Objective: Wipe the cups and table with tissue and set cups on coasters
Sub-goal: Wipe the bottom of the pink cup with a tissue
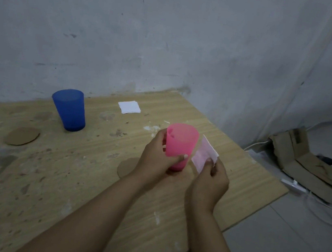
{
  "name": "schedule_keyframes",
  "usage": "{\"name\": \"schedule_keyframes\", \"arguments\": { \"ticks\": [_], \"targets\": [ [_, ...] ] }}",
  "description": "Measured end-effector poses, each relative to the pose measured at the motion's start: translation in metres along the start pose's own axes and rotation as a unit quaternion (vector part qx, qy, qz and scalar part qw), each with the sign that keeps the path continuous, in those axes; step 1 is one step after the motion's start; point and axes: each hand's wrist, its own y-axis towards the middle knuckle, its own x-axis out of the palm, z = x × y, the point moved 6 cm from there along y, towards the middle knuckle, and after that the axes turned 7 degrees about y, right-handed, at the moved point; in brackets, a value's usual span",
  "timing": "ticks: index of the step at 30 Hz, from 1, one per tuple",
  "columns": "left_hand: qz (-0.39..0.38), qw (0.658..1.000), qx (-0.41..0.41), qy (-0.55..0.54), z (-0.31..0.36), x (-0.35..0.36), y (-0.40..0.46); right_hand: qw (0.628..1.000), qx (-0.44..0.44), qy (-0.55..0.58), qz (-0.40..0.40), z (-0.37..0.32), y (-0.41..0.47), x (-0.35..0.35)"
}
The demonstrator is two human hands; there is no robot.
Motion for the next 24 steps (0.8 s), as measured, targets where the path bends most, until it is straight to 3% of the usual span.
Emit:
{"name": "schedule_keyframes", "arguments": {
  "ticks": [6, 12, 16, 19, 24],
  "targets": [
    [0.010, 0.999, 0.007, -0.042, 0.017, -0.008, 0.005, 0.998, 0.041, 0.023, -0.028, 0.002, -0.001, 0.003],
    [0.002, 0.998, 0.033, -0.050, 0.043, -0.008, 0.007, 0.977, 0.096, 0.098, -0.166, 0.005, -0.008, 0.017],
    [0.002, 0.998, 0.040, -0.049, 0.050, -0.007, 0.007, 0.961, 0.143, 0.140, -0.191, 0.010, -0.009, 0.019],
    [0.010, 0.998, 0.037, -0.052, 0.048, -0.009, 0.006, 0.934, 0.199, 0.202, -0.216, 0.011, -0.011, 0.024],
    [0.018, 0.998, 0.041, -0.048, 0.046, -0.011, 0.003, 0.859, 0.276, 0.333, -0.275, 0.004, -0.019, 0.036]
  ]
}}
